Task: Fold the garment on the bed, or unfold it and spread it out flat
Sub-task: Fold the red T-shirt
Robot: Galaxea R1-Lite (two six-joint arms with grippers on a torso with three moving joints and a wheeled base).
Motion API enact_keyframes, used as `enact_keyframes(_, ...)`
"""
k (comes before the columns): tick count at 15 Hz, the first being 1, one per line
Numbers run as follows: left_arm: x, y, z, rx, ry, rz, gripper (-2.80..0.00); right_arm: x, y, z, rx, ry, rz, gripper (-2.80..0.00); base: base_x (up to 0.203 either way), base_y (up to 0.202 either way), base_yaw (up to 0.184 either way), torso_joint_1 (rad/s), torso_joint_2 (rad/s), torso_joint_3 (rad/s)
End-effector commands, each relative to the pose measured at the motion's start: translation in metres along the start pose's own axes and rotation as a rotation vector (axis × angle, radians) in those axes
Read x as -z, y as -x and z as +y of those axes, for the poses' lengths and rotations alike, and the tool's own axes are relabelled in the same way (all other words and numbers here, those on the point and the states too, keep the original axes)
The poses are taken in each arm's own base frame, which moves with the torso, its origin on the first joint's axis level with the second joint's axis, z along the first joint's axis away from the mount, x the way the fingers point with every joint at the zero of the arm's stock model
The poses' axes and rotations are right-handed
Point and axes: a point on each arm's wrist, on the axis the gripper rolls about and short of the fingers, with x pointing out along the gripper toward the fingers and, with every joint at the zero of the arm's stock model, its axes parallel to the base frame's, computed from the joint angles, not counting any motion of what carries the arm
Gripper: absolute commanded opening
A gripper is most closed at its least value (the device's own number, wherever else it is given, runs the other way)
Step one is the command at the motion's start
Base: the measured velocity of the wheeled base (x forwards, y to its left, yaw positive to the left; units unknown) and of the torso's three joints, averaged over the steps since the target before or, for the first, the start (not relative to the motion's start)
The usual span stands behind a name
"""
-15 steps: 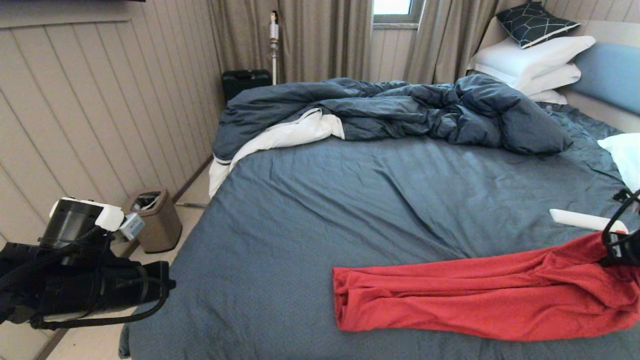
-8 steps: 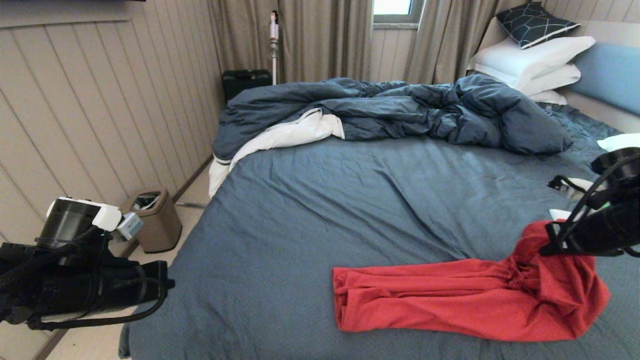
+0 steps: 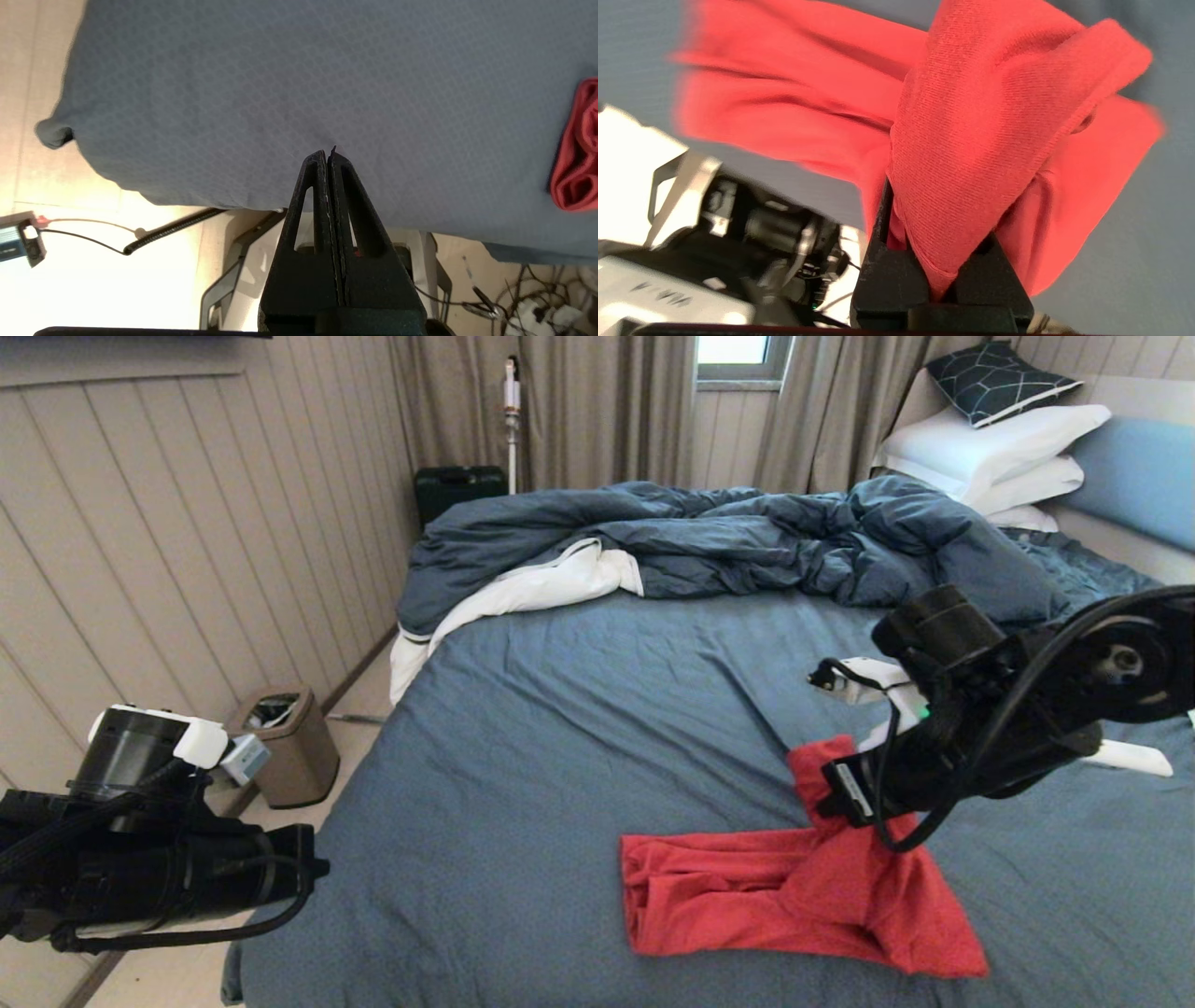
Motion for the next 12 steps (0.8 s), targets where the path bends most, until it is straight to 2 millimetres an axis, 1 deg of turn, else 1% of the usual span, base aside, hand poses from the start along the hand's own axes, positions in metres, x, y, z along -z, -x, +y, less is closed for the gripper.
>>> enact_keyframes(1, 0.001, 0.000, 0.000, 0.003, 0.003, 0.004, -2.80, -0.011, -0.012, 0.027, -0.039, 0.056, 0.005, -2.80, 0.000, 0.000, 0.000, 0.000, 0.00, 0.000)
enact_keyframes(3, 0.001, 0.000, 0.000, 0.004, 0.003, 0.002, -2.80, -0.023, -0.032, 0.040, -0.030, 0.076, 0.034, -2.80, 0.000, 0.000, 0.000, 0.000, 0.00, 0.000)
enact_keyframes(6, 0.002, 0.000, 0.000, 0.005, 0.003, 0.008, -2.80, -0.038, -0.067, 0.050, -0.018, 0.078, 0.069, -2.80, 0.000, 0.000, 0.000, 0.000, 0.00, 0.000)
enact_keyframes(8, 0.003, -0.001, 0.001, 0.003, 0.001, 0.013, -2.80, -0.045, -0.080, 0.059, -0.023, 0.089, 0.076, -2.80, 0.000, 0.000, 0.000, 0.000, 0.00, 0.000)
enact_keyframes(9, 0.003, -0.001, 0.001, 0.003, 0.002, 0.013, -2.80, -0.045, -0.081, 0.061, -0.025, 0.093, 0.086, -2.80, 0.000, 0.000, 0.000, 0.000, 0.00, 0.000)
enact_keyframes(11, 0.003, -0.001, 0.001, 0.002, 0.002, 0.014, -2.80, -0.045, -0.073, 0.061, -0.025, 0.102, 0.079, -2.80, 0.000, 0.000, 0.000, 0.000, 0.00, 0.000)
enact_keyframes(12, 0.003, -0.001, 0.001, 0.002, 0.002, 0.014, -2.80, -0.044, -0.065, 0.060, -0.027, 0.108, 0.067, -2.80, 0.000, 0.000, 0.000, 0.000, 0.00, 0.000)
